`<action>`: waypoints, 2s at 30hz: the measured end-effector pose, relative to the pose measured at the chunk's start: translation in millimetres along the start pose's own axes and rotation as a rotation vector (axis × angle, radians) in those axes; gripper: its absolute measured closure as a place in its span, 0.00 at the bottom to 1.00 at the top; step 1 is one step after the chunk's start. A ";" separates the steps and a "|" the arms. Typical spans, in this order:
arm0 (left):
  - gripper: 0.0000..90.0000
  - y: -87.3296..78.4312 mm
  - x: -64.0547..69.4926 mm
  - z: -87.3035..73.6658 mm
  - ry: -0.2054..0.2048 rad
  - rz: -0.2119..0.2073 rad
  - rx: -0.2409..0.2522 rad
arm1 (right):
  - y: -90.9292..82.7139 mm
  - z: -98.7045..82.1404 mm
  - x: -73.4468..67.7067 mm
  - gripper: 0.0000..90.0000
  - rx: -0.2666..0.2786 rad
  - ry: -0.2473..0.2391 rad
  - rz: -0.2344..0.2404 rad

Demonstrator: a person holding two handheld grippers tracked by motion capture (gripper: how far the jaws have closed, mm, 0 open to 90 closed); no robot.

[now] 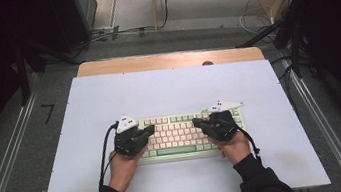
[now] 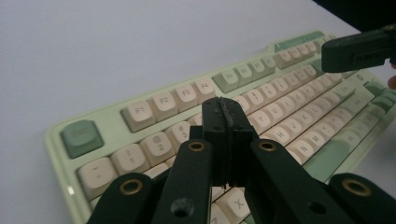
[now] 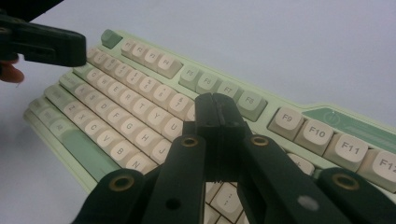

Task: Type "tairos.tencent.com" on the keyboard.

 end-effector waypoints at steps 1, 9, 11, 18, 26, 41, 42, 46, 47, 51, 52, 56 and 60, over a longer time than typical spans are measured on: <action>1.00 3.9 1.8 -0.4 0.007 -0.001 -0.018 | 0.0 -0.1 0.1 0.97 -0.001 -0.001 0.000; 1.00 21.6 11.2 0.3 0.034 -0.005 -0.082 | -1.0 0.2 1.6 0.97 0.003 -0.003 0.000; 1.00 24.1 13.7 -0.8 0.045 -0.003 -0.098 | -1.5 0.4 1.9 0.97 0.004 -0.002 -0.001; 1.00 29.8 17.4 -1.9 0.060 0.007 -0.128 | -1.6 0.6 1.5 0.97 0.006 -0.001 -0.001; 1.00 30.1 17.6 -1.2 0.054 0.014 -0.127 | -3.2 2.3 3.1 0.69 0.023 0.011 0.020; 1.00 33.9 15.9 -5.8 0.070 0.021 -0.172 | -3.2 2.9 11.9 0.34 0.034 0.071 0.009; 1.00 35.1 16.1 -7.3 0.076 0.016 -0.188 | -3.2 2.9 11.9 0.34 0.034 0.071 0.009; 1.00 31.2 15.5 -3.4 0.067 0.012 -0.178 | -2.6 2.3 11.6 0.34 0.029 0.069 0.010; 0.99 27.7 16.4 0.3 0.055 -0.004 -0.146 | -2.7 2.4 11.5 0.34 0.030 0.069 0.009; 0.66 11.9 14.3 11.7 0.032 -0.011 -0.048 | -4.2 2.6 13.0 0.35 0.034 0.074 0.009; 0.66 9.3 13.1 12.7 0.035 -0.001 -0.028 | -4.2 2.6 13.0 0.35 0.034 0.074 0.009; 0.40 0.1 -0.9 5.1 0.051 0.056 -0.002 | -5.6 1.9 14.6 0.35 0.034 0.074 0.000; 0.35 -11.3 -17.9 -7.9 0.034 0.106 0.002 | -6.8 2.1 15.5 0.35 0.039 0.075 -0.002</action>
Point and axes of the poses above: each handheld gripper's, and its own axes: y roughly forward along the jaws, z roughly out of its top, x roughly to its right, the point moved 7 cm from there along y, roughly forward along the jaws, and after that the axes turned 3 degrees about z, right-handed, at the moved point
